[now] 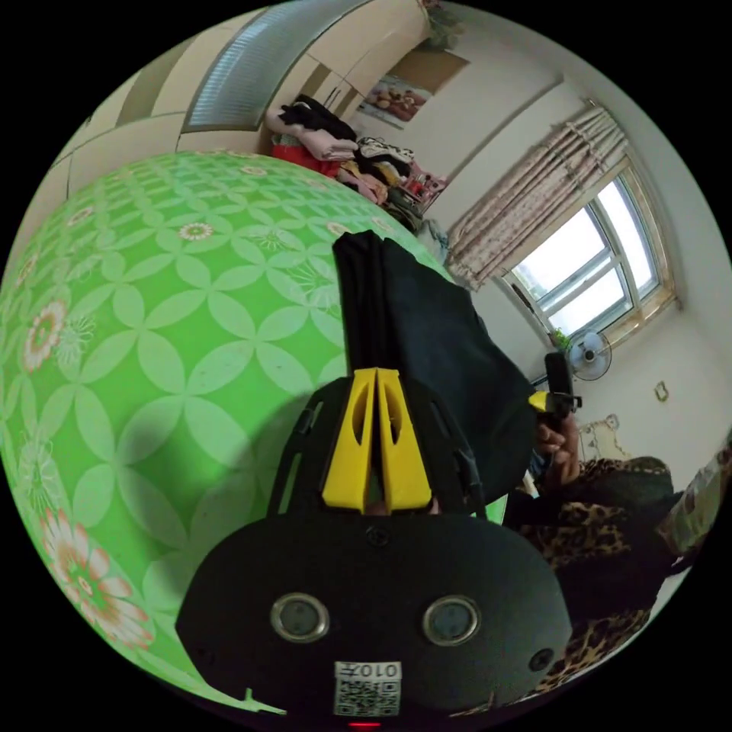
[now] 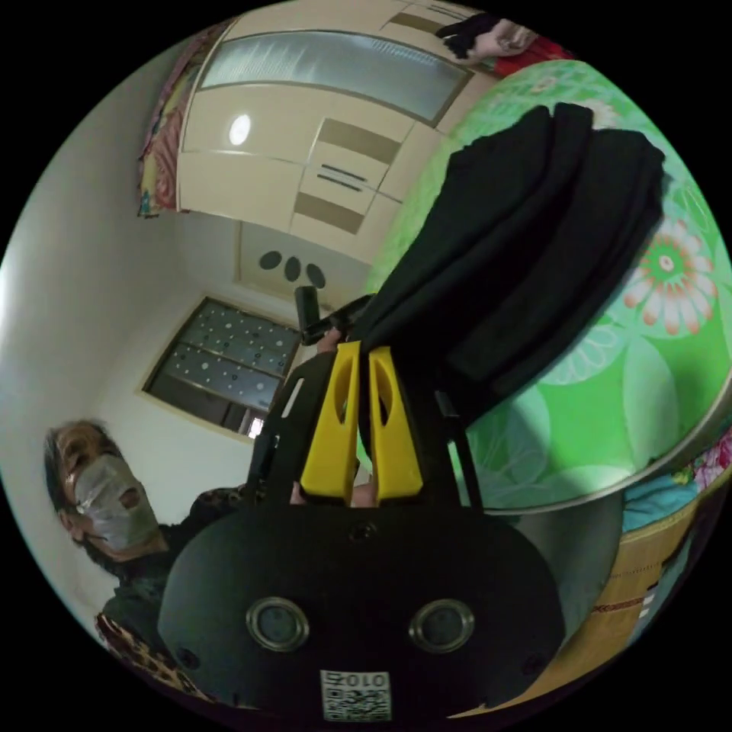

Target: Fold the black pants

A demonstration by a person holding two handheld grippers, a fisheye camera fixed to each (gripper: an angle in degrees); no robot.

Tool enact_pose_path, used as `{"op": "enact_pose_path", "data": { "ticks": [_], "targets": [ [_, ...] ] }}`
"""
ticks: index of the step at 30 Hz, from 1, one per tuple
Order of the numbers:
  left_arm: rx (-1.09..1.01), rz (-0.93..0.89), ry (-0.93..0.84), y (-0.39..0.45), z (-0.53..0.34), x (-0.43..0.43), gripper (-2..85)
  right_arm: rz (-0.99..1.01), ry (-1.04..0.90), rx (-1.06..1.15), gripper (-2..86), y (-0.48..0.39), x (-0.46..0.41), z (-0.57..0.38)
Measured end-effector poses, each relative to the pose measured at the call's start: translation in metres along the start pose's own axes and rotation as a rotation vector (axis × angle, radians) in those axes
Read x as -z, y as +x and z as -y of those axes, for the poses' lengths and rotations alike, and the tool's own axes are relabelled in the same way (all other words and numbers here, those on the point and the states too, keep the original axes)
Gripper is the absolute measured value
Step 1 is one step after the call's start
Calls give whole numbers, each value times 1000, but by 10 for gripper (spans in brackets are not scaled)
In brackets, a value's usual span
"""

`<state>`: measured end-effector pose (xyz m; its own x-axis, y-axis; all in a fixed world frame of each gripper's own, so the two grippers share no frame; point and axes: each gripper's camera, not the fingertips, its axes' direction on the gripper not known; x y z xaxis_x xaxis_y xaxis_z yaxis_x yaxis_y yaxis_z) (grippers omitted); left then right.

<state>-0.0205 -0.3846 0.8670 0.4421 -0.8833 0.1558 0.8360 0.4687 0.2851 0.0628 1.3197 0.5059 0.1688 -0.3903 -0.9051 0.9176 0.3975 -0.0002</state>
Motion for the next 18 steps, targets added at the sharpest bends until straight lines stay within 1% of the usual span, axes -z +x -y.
{"op": "enact_pose_path", "data": {
  "ticks": [1,3,4,5,7,9,11,12,14,15,18],
  "targets": [
    [-12,4,13,0,-6,4,-2,-59,-21,9,42,1,-8,0],
    [46,-19,40,-12,-14,9,-2,-137,-50,-32,45,17,-23,0],
    [77,-79,55,-20,-18,11,-2,-25,-5,-41,48,29,-21,-1],
    [79,-122,69,-23,-21,13,-2,25,3,-63,50,35,-20,0],
    [74,-127,59,-20,-26,17,-2,131,-21,-91,58,50,-17,4],
    [69,-143,-4,-14,-29,15,-2,139,-19,-83,64,52,-7,1],
    [57,-59,-42,2,-33,21,-2,121,-19,-68,74,55,9,-2],
    [52,-36,-35,7,-35,25,-2,101,22,-69,78,58,27,-3],
    [19,74,55,33,-47,49,-2,40,126,-46,79,58,63,-1],
    [16,92,75,40,-50,54,-2,-41,181,-30,79,53,84,6],
    [-131,103,76,99,-60,54,-2,-243,181,98,81,22,98,39]
  ]
}}
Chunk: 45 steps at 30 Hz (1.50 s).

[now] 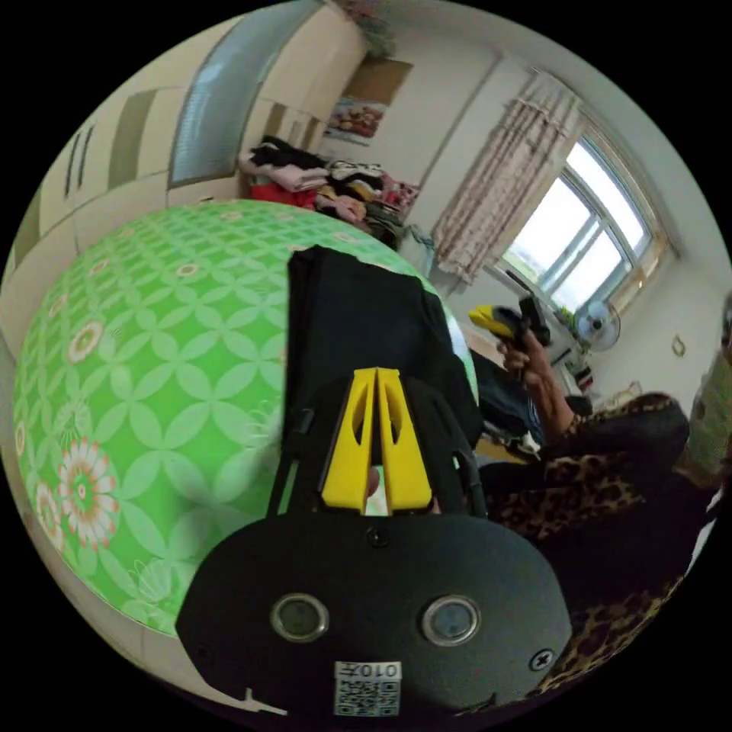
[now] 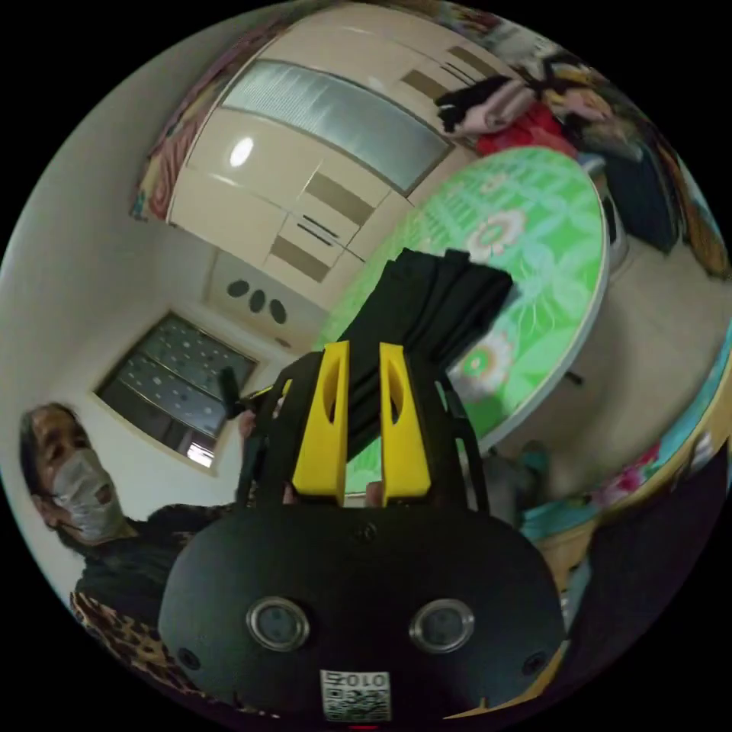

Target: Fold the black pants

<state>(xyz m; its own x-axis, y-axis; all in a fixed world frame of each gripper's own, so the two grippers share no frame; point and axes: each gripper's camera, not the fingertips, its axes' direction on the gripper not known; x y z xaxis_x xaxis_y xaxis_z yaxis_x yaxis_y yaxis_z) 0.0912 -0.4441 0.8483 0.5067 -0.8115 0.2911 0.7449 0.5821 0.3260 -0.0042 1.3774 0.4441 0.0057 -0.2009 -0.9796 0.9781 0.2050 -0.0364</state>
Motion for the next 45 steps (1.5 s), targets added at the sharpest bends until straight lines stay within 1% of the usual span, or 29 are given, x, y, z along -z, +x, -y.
{"op": "enact_pose_path", "data": {
  "ticks": [2,4,5,7,8,11,14,16,17,18,19,20,22,23,25,26,27,28,29,30,31,33,35,36,38,40,41,43,45],
  "targets": [
    [-71,31,-58,49,-1,-24,-2,-102,-57,60,85,-12,-14,23],
    [-115,38,-137,74,-5,-50,-2,-175,-53,27,87,-6,-30,46],
    [-105,67,-186,81,-8,-67,-2,-185,-35,17,89,-2,-31,51],
    [-51,94,-216,79,-13,-83,-2,-227,36,-38,98,22,-31,72],
    [9,54,-184,72,-16,-81,-2,-228,38,-53,101,28,-33,77],
    [74,-16,-181,59,-17,-79,-2,-180,12,-59,111,43,-49,105],
    [93,-16,-191,57,-13,-78,-2,-203,-50,64,107,24,-73,133],
    [100,-8,-201,57,-10,-77,-2,-342,-187,152,86,12,-107,157],
    [103,-6,-209,56,-8,-77,-2,-385,-234,155,78,14,-118,162],
    [103,-5,-213,56,-7,-77,-2,-440,-330,155,56,20,-137,169],
    [108,-8,-222,55,-5,-76,-2,-486,-351,179,41,21,-139,173],
    [114,-19,-235,52,-3,-76,-2,-471,-343,192,37,21,-133,175],
    [120,-34,-246,49,0,-75,-2,-315,-256,150,28,32,-99,178],
    [123,-48,-247,46,1,-75,-2,-315,-233,137,27,36,-93,176],
    [133,-77,-257,40,4,-76,-2,-652,-153,105,28,55,-88,165],
    [140,-100,-266,36,6,-76,-2,-658,-180,94,28,62,-89,164],
    [144,-111,-270,34,6,-76,-2,-515,-251,66,31,76,-88,164],
    [154,-134,-275,29,7,-77,-1,-387,-197,44,34,84,-72,161],
    [169,-157,-279,25,8,-76,-1,-333,-152,58,37,86,-62,159],
    [182,-169,-283,23,8,-76,-1,-219,-71,87,50,88,-42,156],
    [193,-185,-287,21,9,-75,-1,-124,-51,81,73,94,-31,157],
    [169,-185,-239,25,13,-66,-1,-52,-87,79,112,99,-28,165],
    [179,-210,-167,31,21,-57,-1,-37,-147,77,131,100,-34,175],
    [179,-219,-160,33,23,-58,-1,-53,-184,94,132,97,-41,181],
    [163,-201,-193,48,28,-71,-2,-100,-246,132,131,89,-55,189],
    [147,-137,-248,61,28,-86,-2,-180,-400,160,118,85,-83,195],
    [135,-109,-226,66,27,-86,-2,-193,-401,176,112,82,-85,194],
    [173,-144,-216,61,23,-85,-3,-214,-375,220,93,72,-76,184],
    [181,-173,-222,53,19,-83,-3,-192,-345,174,86,70,-62,169]
  ]
}}
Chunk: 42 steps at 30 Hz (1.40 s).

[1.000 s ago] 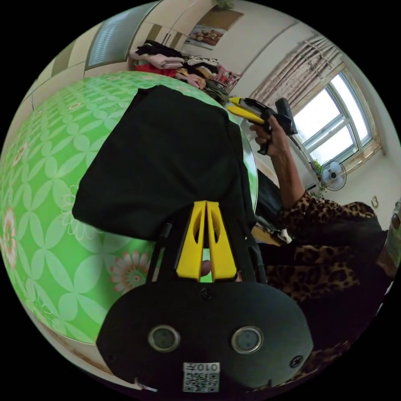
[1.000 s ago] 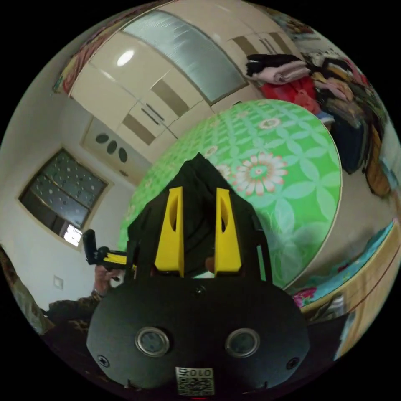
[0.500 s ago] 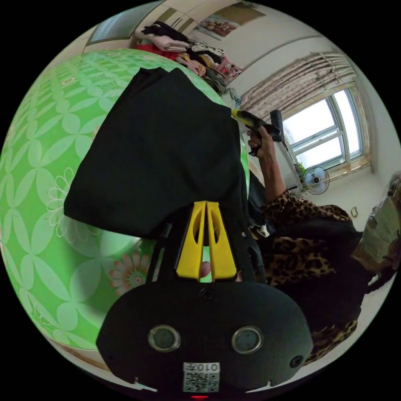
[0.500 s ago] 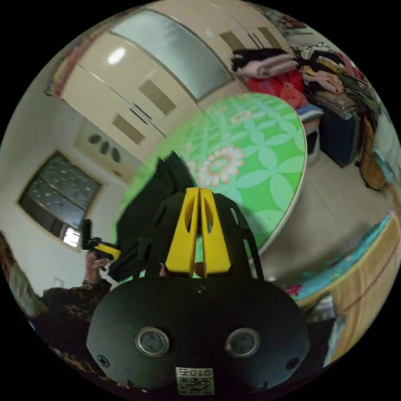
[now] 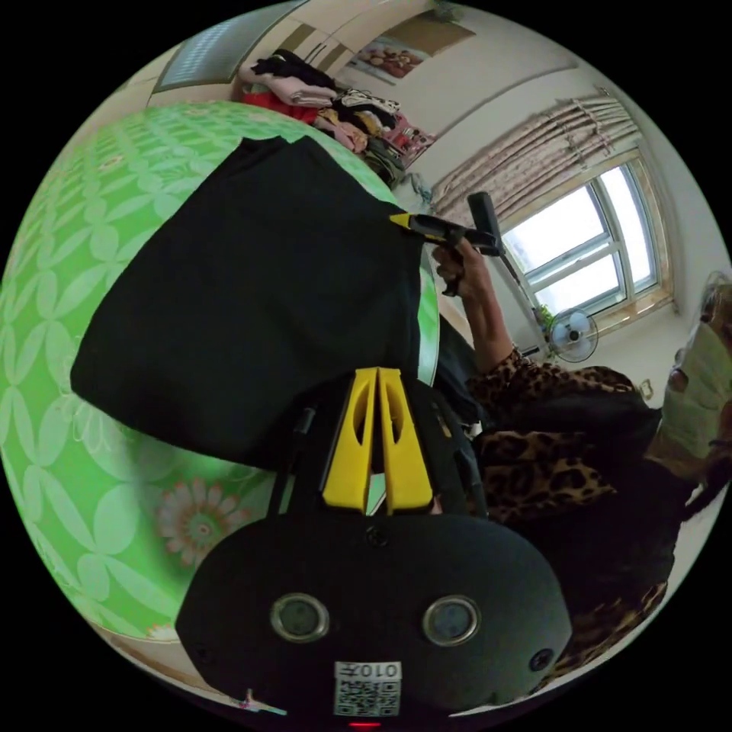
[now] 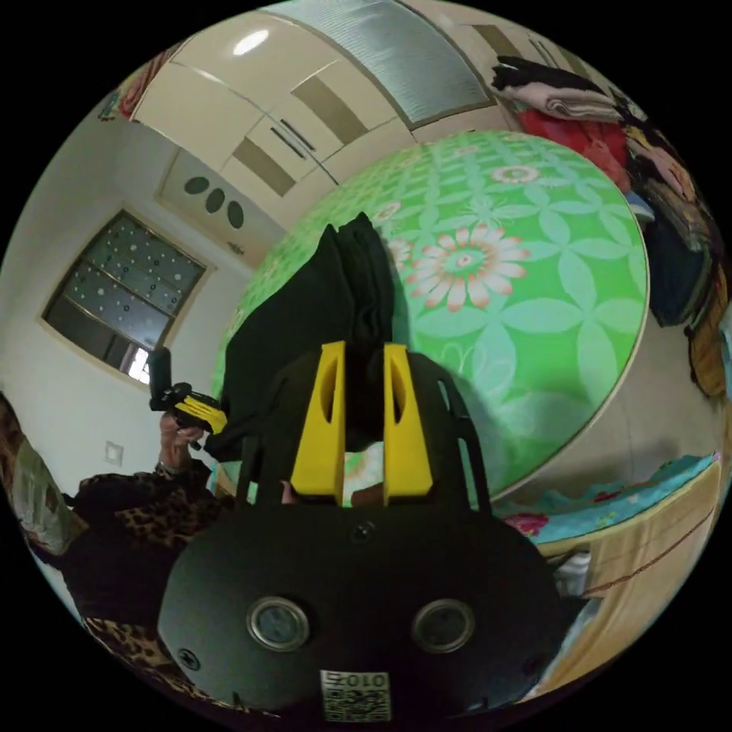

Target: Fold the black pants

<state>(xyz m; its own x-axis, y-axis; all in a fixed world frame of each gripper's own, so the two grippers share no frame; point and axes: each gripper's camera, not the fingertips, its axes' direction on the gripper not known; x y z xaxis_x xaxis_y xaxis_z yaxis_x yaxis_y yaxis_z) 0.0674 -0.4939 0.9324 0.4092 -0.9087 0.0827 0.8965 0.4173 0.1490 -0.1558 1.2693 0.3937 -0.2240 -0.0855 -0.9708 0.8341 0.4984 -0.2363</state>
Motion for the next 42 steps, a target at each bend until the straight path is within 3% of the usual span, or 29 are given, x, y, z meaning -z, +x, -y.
{"op": "enact_pose_path", "data": {
  "ticks": [5,9,13,18,23,29,33,37,42],
  "targets": [
    [69,176,-8,-42,2,43,-3,86,115,-118,82,-25,15,-88],
    [278,443,73,-84,10,96,-2,340,-13,-42,89,-52,6,-133],
    [197,342,249,-50,8,118,-1,391,181,-133,98,-12,50,-159],
    [-6,127,148,18,7,64,-1,301,135,-94,120,4,73,-106],
    [-119,162,35,74,10,2,-1,271,84,-56,119,11,69,-44],
    [-141,176,27,88,30,-30,-1,212,-14,-83,69,18,44,-13],
    [-136,197,-24,85,36,-45,-1,373,102,-16,41,18,78,-29],
    [-182,58,-62,84,33,-48,-1,273,26,-115,40,40,62,-33],
    [-133,-4,-46,71,29,-49,-1,335,80,-129,47,48,75,-46]
  ]
}}
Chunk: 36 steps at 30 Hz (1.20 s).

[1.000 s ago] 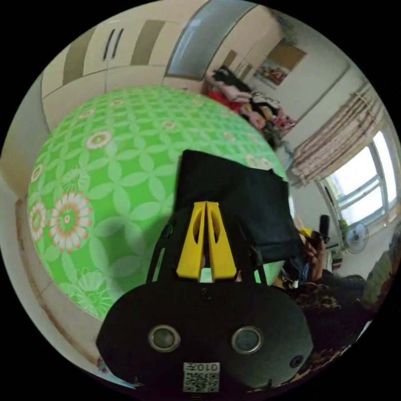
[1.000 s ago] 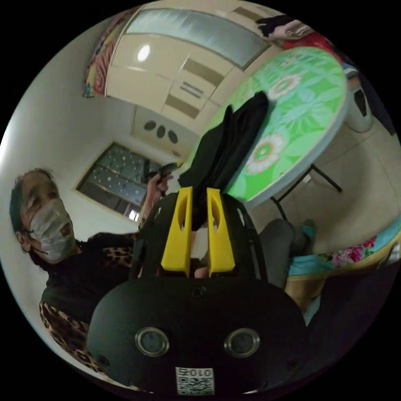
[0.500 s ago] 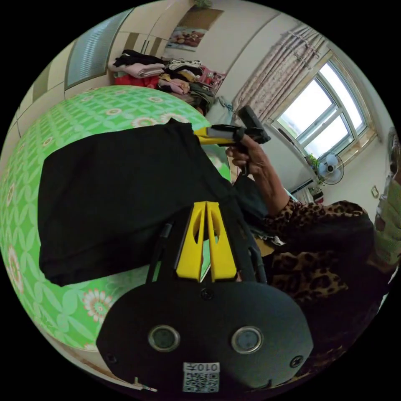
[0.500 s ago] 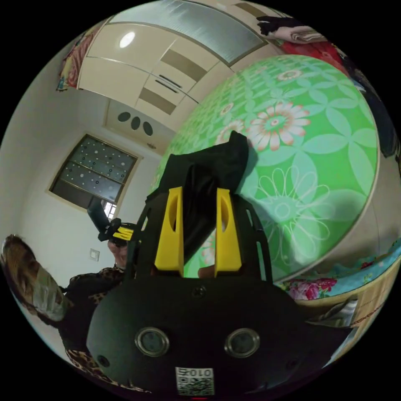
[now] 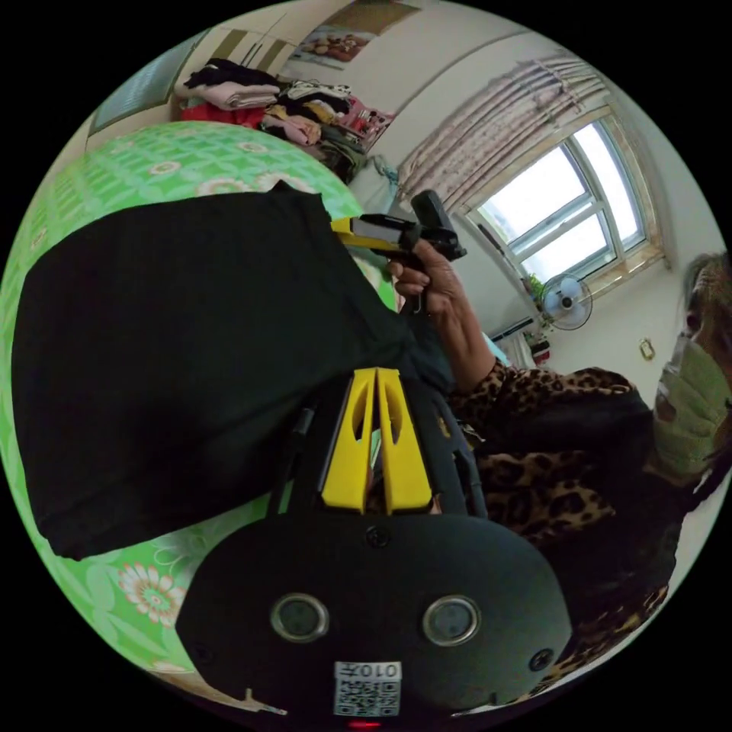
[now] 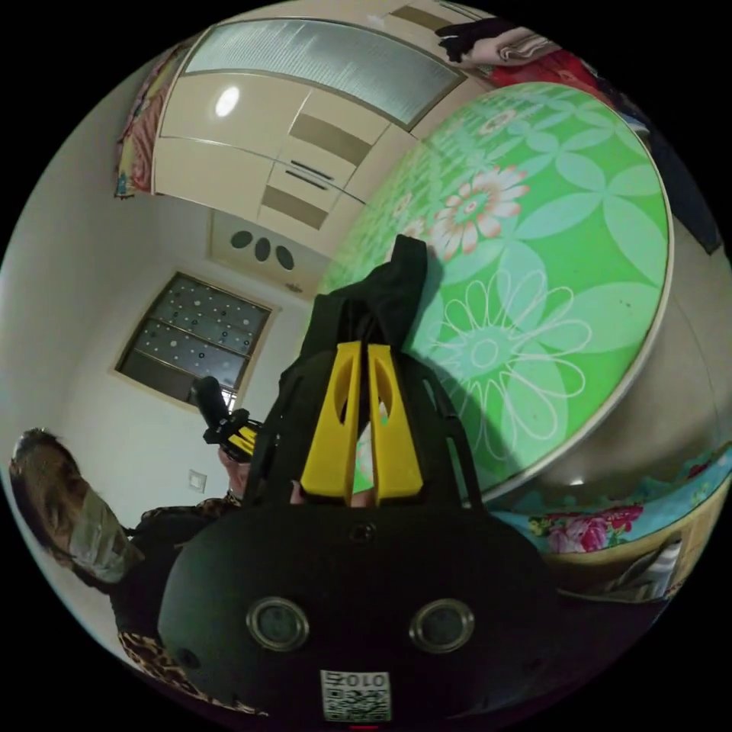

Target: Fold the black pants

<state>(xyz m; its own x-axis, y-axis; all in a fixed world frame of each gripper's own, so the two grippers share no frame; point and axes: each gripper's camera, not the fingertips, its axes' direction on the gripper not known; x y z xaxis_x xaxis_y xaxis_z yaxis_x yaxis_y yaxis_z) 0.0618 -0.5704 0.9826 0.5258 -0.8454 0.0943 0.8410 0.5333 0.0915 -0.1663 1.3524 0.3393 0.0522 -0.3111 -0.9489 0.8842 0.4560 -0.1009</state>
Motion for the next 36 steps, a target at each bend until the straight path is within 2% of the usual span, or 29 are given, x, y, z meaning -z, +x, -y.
{"op": "enact_pose_path", "data": {
  "ticks": [5,7,9,12,16,21,23,26,29,32,34,36],
  "targets": [
    [-23,-19,102,6,0,15,-2,166,-3,15,104,-8,11,-3],
    [-33,-12,108,8,3,14,-2,15,120,91,86,-35,30,-19],
    [-34,4,102,8,4,10,-2,-76,155,122,78,-52,39,-28],
    [-28,-10,77,4,7,-4,-2,14,34,124,77,-58,30,-25],
    [-24,-22,74,-1,6,-14,-2,-58,-75,42,73,-52,0,-25],
    [-13,-37,86,-5,0,-16,-1,50,-52,13,43,-43,2,-23],
    [-3,-41,91,-4,-4,-14,-2,100,-6,71,41,-59,15,-29],
    [-32,-42,142,3,-10,-2,-2,16,46,92,40,-78,36,-36],
    [-43,-34,138,3,-8,-4,-1,-94,-52,-19,42,-52,21,-36],
    [-35,-50,113,-1,-5,-16,-2,39,-9,-31,58,-37,28,-44],
    [-20,-28,55,-5,-2,-29,-2,134,19,-28,100,-35,39,-51],
    [15,-40,-2,-13,-2,-42,-1,142,56,-32,116,-36,52,-60]
  ]
}}
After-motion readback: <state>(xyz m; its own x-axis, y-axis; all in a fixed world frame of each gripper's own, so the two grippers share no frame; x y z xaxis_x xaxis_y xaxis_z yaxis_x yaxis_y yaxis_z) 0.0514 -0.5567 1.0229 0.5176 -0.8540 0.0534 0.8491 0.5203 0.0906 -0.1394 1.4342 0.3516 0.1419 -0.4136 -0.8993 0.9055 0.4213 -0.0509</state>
